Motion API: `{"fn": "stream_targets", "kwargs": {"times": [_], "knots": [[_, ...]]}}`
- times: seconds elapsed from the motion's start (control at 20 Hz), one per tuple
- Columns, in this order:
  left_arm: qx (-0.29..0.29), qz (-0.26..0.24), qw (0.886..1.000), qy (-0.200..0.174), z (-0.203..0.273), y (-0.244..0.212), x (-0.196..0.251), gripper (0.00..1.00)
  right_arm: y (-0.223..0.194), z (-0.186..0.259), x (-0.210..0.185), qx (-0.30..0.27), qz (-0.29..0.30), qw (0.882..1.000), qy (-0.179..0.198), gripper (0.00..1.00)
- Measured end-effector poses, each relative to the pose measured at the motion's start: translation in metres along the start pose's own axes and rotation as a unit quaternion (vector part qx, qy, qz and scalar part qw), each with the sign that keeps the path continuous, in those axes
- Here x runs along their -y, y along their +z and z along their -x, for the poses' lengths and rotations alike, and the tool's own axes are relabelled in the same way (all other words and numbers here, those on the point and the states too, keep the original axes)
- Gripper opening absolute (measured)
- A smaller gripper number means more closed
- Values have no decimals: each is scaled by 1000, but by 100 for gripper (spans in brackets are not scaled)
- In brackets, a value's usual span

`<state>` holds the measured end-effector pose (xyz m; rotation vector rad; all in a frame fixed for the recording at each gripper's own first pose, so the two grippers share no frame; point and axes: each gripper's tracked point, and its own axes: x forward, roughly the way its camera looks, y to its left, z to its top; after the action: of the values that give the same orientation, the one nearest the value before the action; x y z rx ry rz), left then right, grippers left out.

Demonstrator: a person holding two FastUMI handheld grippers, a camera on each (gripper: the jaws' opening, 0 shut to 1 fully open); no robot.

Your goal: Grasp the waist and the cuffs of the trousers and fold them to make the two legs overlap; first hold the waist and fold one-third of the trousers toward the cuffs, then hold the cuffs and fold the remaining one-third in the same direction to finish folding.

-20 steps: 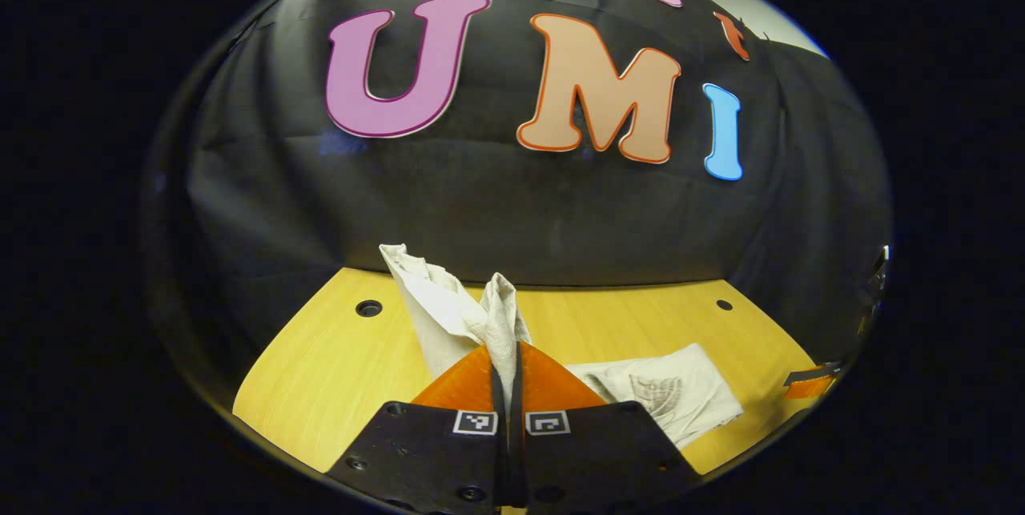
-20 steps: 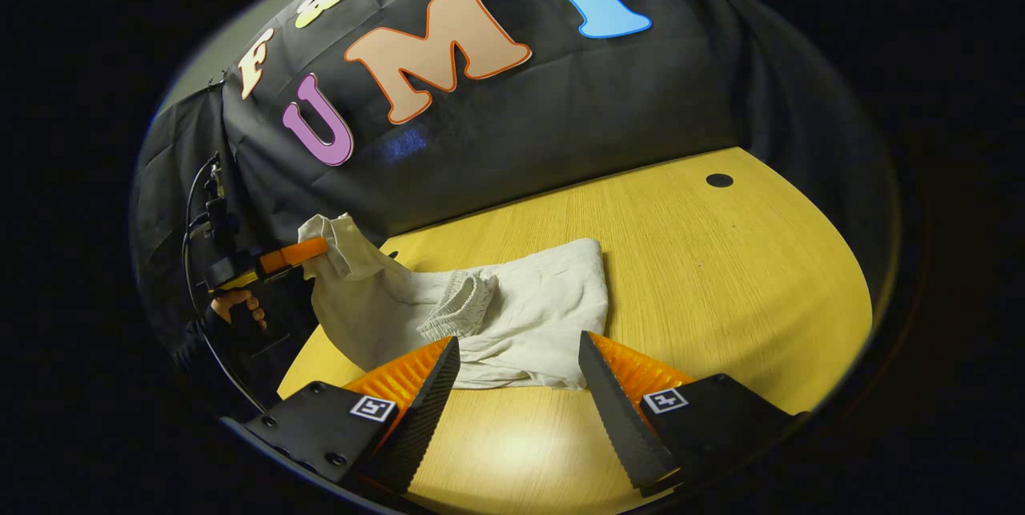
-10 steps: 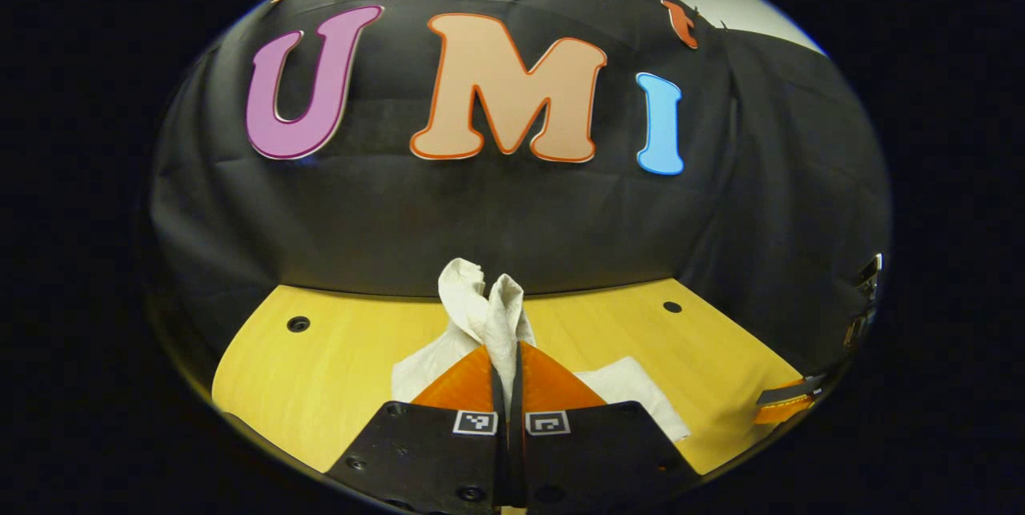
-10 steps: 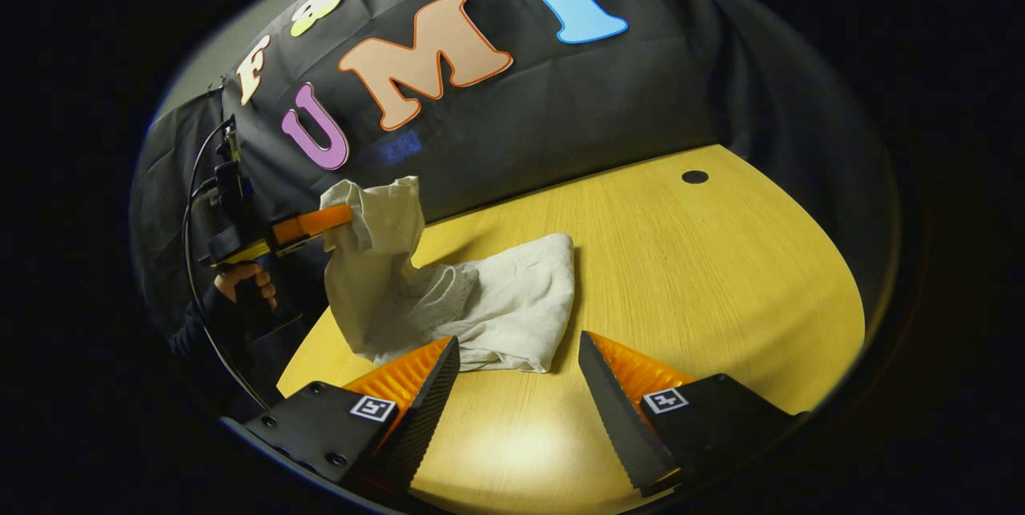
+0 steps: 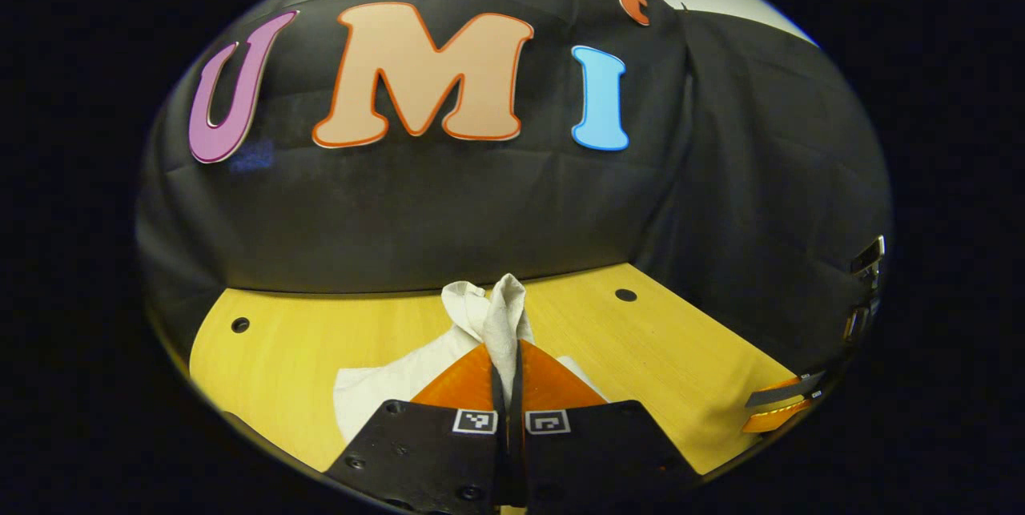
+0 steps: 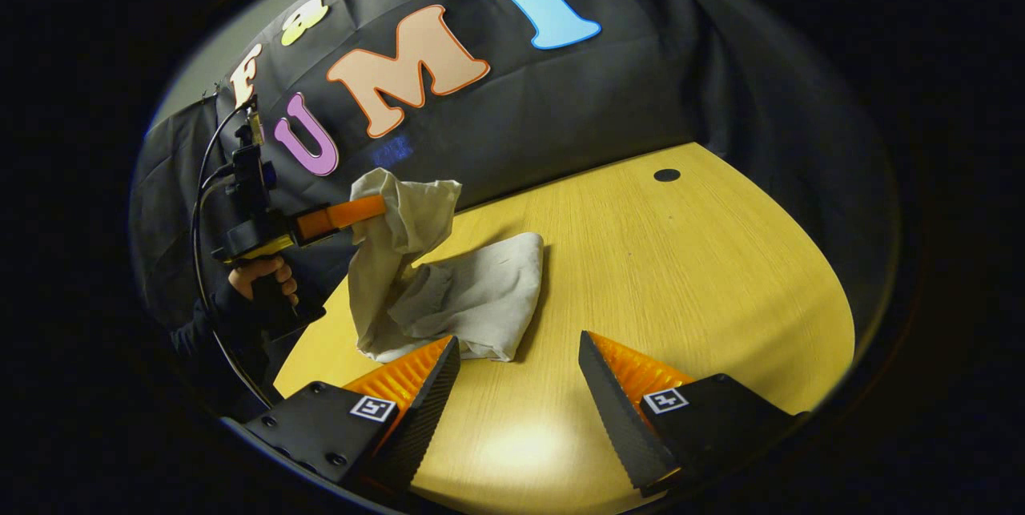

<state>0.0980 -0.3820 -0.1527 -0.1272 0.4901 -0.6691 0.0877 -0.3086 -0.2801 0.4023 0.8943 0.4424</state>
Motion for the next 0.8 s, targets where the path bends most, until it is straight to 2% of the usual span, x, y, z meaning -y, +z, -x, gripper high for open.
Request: {"fn": "stream_targets", "kwargs": {"times": [0.25,0.65,0.75,0.8], "knots": [[-22,-8,999,-25,-21,-35,46,0,-3,3,17,-6,-3,1000,-2,96],[-81,2,996,-35,-23,-109,74,1,-1,4,21,-6,-7,1000,8,96],[-76,3,996,-39,-16,-107,77,10,-2,2,16,-9,-4,1000,11,96],[-68,5,997,-41,-13,-105,79,32,-1,2,11,-7,3,1000,12,96]]}}
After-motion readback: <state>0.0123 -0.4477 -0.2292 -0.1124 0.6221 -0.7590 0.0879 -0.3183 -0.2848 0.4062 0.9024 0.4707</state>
